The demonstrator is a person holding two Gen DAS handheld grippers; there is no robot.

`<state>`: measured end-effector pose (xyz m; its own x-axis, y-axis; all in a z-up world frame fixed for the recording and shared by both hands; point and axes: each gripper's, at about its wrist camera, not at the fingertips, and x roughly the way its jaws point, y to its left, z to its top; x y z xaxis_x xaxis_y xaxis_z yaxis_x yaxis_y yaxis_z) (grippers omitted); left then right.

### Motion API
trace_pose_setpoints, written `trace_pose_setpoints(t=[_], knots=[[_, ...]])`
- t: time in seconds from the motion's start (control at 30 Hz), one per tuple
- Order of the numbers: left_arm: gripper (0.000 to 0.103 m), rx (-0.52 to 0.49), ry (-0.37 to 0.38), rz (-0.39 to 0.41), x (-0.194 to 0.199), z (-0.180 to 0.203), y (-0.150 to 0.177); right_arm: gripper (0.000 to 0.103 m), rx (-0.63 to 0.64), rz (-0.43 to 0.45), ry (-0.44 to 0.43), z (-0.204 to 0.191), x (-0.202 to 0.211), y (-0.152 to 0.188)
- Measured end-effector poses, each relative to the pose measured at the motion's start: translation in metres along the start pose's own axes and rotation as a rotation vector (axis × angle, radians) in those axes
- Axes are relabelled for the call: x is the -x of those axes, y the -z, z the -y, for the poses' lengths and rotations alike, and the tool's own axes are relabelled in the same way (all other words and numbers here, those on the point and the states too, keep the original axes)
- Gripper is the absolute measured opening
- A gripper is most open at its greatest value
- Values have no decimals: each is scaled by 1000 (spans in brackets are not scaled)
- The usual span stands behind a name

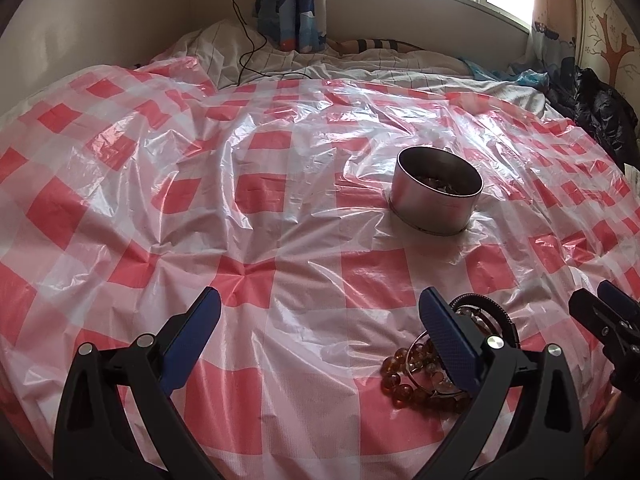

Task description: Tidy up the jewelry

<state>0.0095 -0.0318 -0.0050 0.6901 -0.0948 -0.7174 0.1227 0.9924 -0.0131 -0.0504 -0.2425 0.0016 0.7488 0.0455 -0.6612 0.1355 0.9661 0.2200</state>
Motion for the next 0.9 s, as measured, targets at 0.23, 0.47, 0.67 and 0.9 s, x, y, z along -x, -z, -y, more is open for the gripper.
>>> trace_pose_setpoints(t=[0.23,0.47,0.67,0.9], knots=[[95,0,-1,-2,0,0,0,95,-11,1,3,2,-1,0],[95,-1,-1,-3,0,0,-1,95,-11,1,5,3,-1,0],[95,0,-5,-5,-1,0,-2,95,-12,0,4,3,-2,0],[95,-1,-5,-6,-1,-1,-3,95,-15,-4,4,3,-3,0]])
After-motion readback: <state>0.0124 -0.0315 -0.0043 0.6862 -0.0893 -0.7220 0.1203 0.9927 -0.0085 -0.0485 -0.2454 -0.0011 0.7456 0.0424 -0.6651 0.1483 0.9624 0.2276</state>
